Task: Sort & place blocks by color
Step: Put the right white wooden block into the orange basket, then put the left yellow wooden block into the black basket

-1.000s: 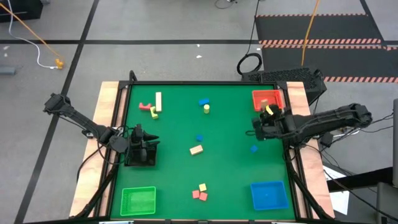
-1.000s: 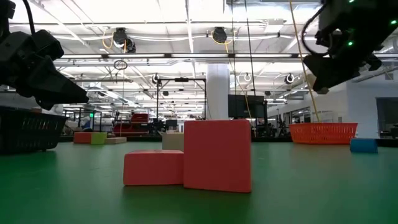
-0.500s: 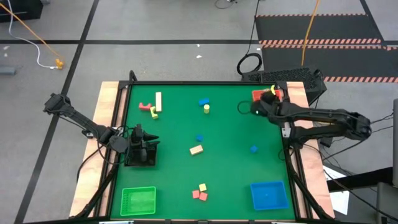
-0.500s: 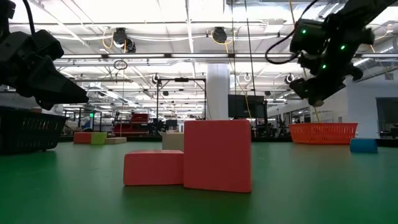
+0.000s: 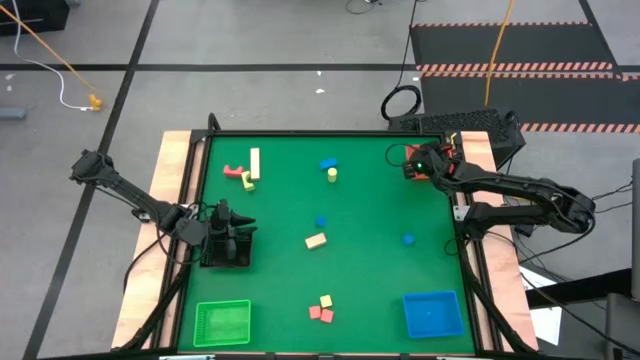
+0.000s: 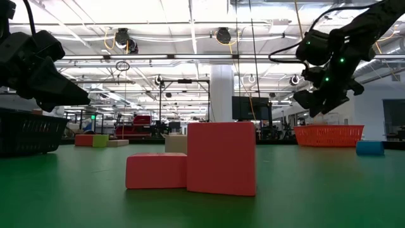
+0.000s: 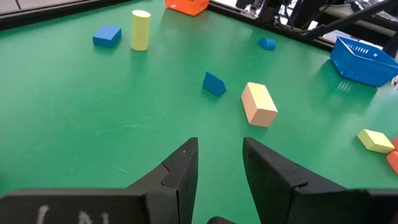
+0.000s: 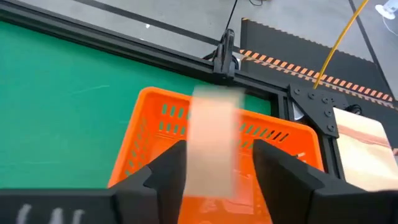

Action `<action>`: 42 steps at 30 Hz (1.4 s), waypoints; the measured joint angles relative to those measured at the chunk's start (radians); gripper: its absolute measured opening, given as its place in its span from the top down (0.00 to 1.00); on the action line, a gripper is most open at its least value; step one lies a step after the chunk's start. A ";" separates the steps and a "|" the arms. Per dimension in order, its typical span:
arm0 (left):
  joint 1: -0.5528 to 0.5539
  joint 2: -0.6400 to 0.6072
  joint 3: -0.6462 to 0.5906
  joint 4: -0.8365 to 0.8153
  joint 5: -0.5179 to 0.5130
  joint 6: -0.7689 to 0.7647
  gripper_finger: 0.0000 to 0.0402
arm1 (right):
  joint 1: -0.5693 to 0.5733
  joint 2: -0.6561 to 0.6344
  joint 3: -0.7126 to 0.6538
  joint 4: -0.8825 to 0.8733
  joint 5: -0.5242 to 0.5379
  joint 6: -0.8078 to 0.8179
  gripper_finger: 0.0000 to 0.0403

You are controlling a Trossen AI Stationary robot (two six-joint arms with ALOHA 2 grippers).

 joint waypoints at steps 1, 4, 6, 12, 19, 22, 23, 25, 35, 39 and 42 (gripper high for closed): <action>0.000 0.000 0.000 0.000 0.000 0.000 0.68 | -0.002 0.000 0.000 0.001 0.000 -0.012 0.52; 0.000 0.000 0.000 0.000 0.000 0.000 0.68 | -0.003 -0.005 0.000 0.001 0.000 -0.042 0.45; 0.000 0.000 0.000 0.000 0.000 0.000 0.68 | -0.003 -0.014 0.000 0.000 0.000 -0.063 0.40; 0.001 0.000 0.000 0.000 0.000 0.006 0.68 | 0.004 -0.072 0.000 -0.004 -0.051 -0.091 0.31; 0.003 0.000 0.000 0.114 0.000 0.100 0.68 | 0.026 -0.179 0.000 0.010 -0.149 -0.090 0.30; 0.015 0.000 0.000 0.231 -0.008 0.153 0.68 | 0.039 -0.217 0.000 0.041 -0.164 -0.088 0.30; 0.022 0.000 0.000 0.277 -0.028 0.172 0.68 | 0.044 -0.226 0.000 0.054 -0.174 -0.088 0.30; 0.038 0.000 0.000 0.369 -0.060 0.198 0.68 | 0.052 -0.242 0.000 0.088 -0.195 -0.088 0.30; 0.167 0.000 0.010 0.595 -0.050 0.380 0.68 | 0.078 -0.254 0.000 0.297 -0.385 -0.095 0.30; 0.231 0.021 0.061 0.512 -0.047 0.299 0.68 | 0.091 -0.254 0.000 0.326 -0.393 -0.094 0.30; 0.277 0.056 0.131 0.384 -0.046 0.265 0.68 | 0.092 -0.254 0.000 0.326 -0.392 -0.092 0.30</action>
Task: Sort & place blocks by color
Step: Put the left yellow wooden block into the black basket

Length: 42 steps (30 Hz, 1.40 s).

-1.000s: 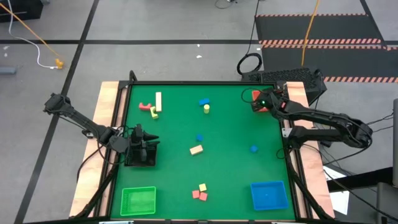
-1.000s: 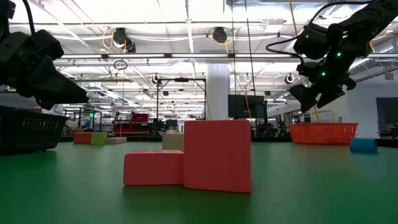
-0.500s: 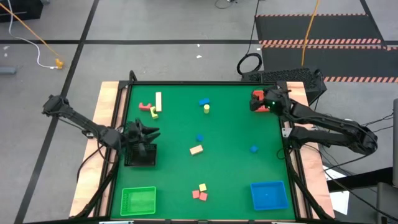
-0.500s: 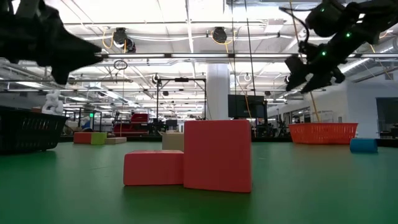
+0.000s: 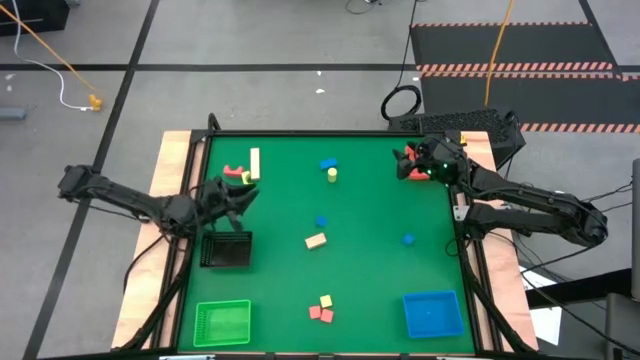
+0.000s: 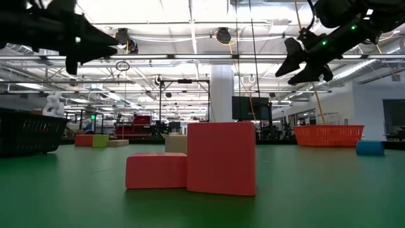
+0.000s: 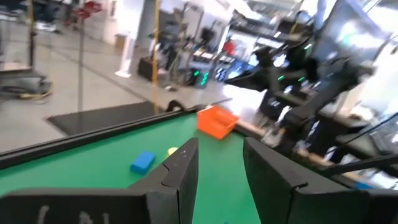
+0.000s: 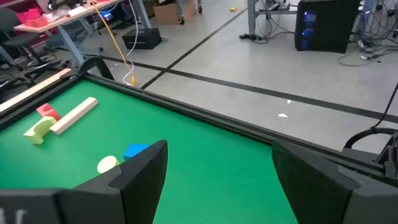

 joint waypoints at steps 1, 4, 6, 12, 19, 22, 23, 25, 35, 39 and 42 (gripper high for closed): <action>0.015 0.015 0.029 -0.054 0.000 -0.015 0.68 | 0.000 0.000 0.000 0.000 0.000 0.000 0.30; 0.064 0.072 0.117 -0.213 0.002 -0.094 0.68 | 0.000 0.000 0.000 -0.001 0.000 0.009 0.30; 0.100 0.112 0.176 -0.331 0.002 -0.172 0.68 | 0.000 0.000 0.000 -0.003 0.000 0.024 0.30; 0.225 0.237 0.338 -0.761 0.004 -0.489 0.68 | 0.000 0.000 0.000 -0.004 0.000 0.027 0.30; 0.424 0.376 0.414 -1.035 0.219 -0.695 0.68 | 0.000 0.000 0.000 -0.004 0.001 0.028 0.30; 0.500 0.444 0.414 -1.060 0.302 -0.720 0.68 | 0.000 0.000 0.000 -0.004 0.001 0.028 0.30; 0.521 0.468 0.414 -1.069 0.313 -0.721 0.68 | 0.000 0.000 0.000 -0.004 0.001 0.027 0.30; 0.555 0.507 0.414 -1.080 0.317 -0.728 0.68 | 0.000 0.000 0.000 -0.004 0.001 0.027 0.30; 0.637 0.607 0.414 -1.083 0.333 -0.861 0.68 | 0.000 0.000 0.000 -0.028 0.001 0.016 0.30; 0.643 0.647 0.414 -1.059 0.333 -0.893 0.68 | 0.000 0.000 0.000 -0.028 0.001 -0.003 0.30; 0.642 0.675 0.415 -1.022 0.328 -0.900 0.68 | 0.000 0.000 0.000 -0.028 0.001 -0.006 0.30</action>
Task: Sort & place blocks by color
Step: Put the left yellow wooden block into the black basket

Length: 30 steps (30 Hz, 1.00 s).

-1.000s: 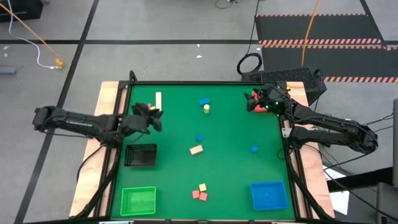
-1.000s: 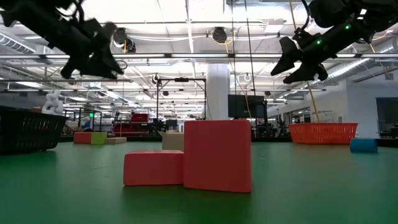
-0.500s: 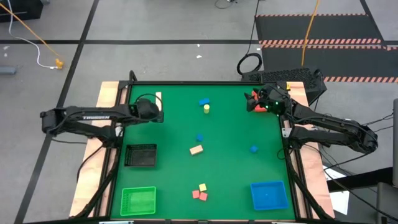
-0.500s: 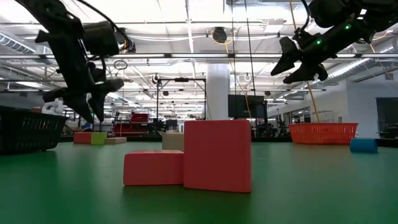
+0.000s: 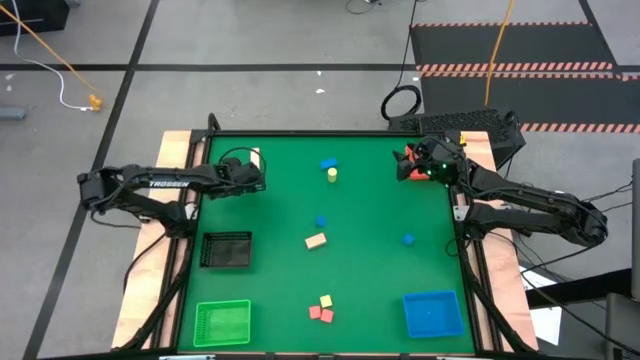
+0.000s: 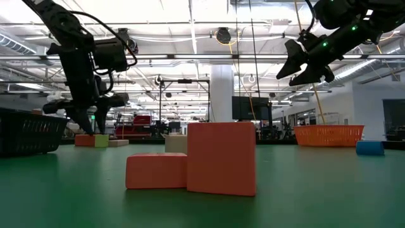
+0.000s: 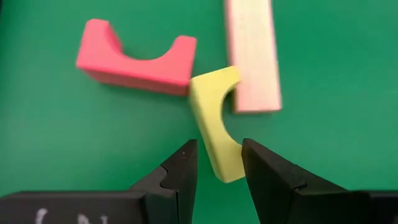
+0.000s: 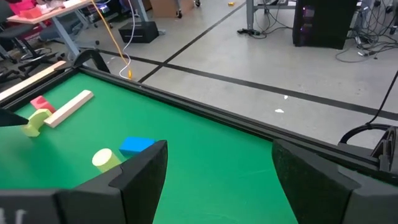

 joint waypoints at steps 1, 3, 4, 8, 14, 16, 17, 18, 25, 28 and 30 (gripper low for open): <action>0.001 0.009 0.001 0.013 -0.003 -0.002 0.68 | 0.000 0.000 0.000 0.000 0.000 -0.001 0.30; 0.008 0.028 0.002 0.038 -0.007 -0.005 0.68 | 0.000 0.000 0.000 0.000 0.000 -0.001 0.30; 0.012 0.037 0.003 0.046 -0.013 -0.006 0.68 | 0.000 0.000 0.000 0.000 0.000 -0.001 0.30; 0.034 0.064 0.003 0.057 -0.027 -0.009 0.68 | 0.000 0.000 0.000 0.000 0.000 -0.001 0.30; 0.042 0.072 0.003 0.048 -0.013 -0.009 0.68 | 0.000 0.000 0.000 -0.001 0.000 -0.001 0.30; 0.032 0.071 0.003 0.043 0.027 0.008 0.68 | 0.000 0.000 0.000 -0.003 0.000 -0.001 0.30; 0.023 0.070 0.004 0.041 0.049 0.011 0.68 | 0.000 0.000 0.000 -0.005 0.000 -0.002 0.30; 0.013 0.070 0.005 0.041 0.069 0.011 0.68 | 0.000 0.000 0.000 -0.005 0.000 -0.002 0.30; -0.080 0.005 -0.002 0.026 0.132 -0.008 0.68 | 0.000 0.000 0.000 -0.015 0.000 -0.001 0.30; -0.107 -0.043 -0.007 0.004 0.105 -0.031 0.68 | 0.000 0.000 0.000 -0.015 0.000 -0.001 0.30; -0.113 -0.069 -0.007 0.006 0.068 -0.053 0.68 | 0.000 0.000 0.000 -0.015 0.000 -0.001 0.30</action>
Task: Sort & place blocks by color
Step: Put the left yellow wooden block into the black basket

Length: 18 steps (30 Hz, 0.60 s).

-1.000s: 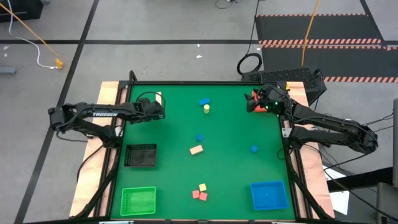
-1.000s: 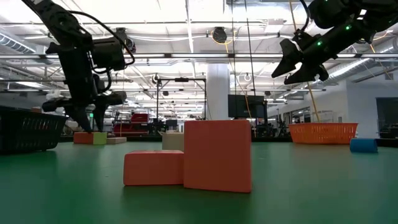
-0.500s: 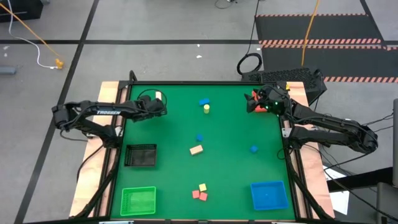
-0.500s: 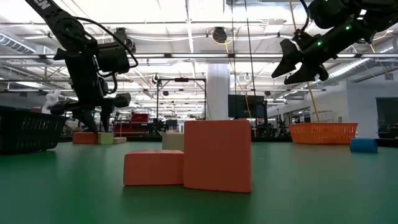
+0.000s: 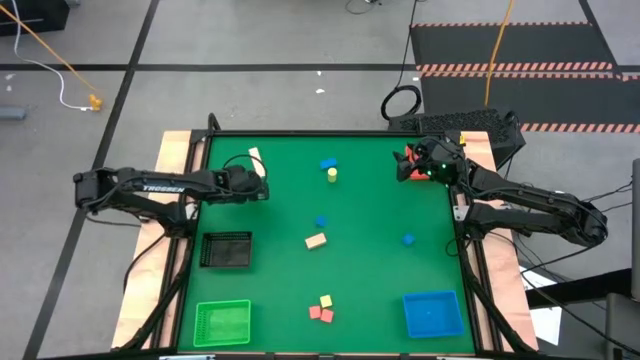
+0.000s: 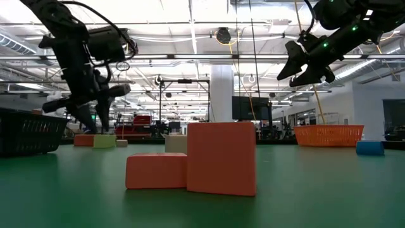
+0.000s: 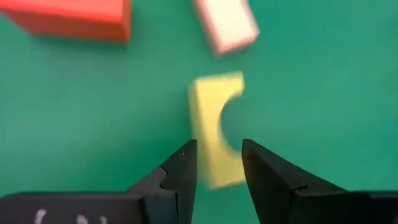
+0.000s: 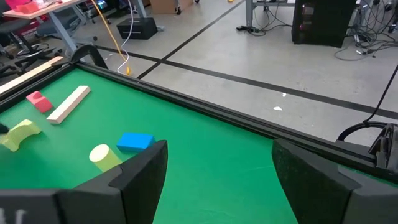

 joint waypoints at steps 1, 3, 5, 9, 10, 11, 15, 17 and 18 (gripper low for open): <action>0.001 -0.007 0.002 -0.005 -0.016 -0.016 0.68 | 0.000 0.000 0.000 0.000 0.000 0.000 0.30; 0.001 -0.008 0.002 -0.029 -0.029 -0.046 0.68 | 0.000 0.000 0.000 0.000 0.000 0.000 0.30; 0.004 -0.004 0.002 -0.030 -0.028 -0.060 0.68 | 0.000 0.000 0.000 0.000 0.000 0.000 0.30; 0.005 0.020 0.002 -0.027 -0.036 -0.065 0.68 | 0.000 0.000 0.000 -0.001 0.000 0.000 0.30; 0.005 0.026 0.002 -0.023 -0.037 -0.063 0.68 | 0.000 0.000 0.000 0.000 0.000 -0.001 0.30; 0.005 0.035 0.002 -0.021 -0.038 -0.062 0.68 | 0.000 0.000 0.000 0.000 0.000 -0.004 0.30; 0.006 0.087 0.003 0.001 -0.057 -0.030 0.68 | 0.000 0.000 0.000 0.000 0.000 -0.015 0.30; 0.006 0.118 0.003 0.006 -0.060 -0.008 0.68 | 0.000 0.000 0.000 0.000 0.000 -0.015 0.30; 0.006 0.134 0.003 0.006 -0.061 0.001 0.68 | 0.000 0.000 0.000 0.000 0.000 -0.015 0.30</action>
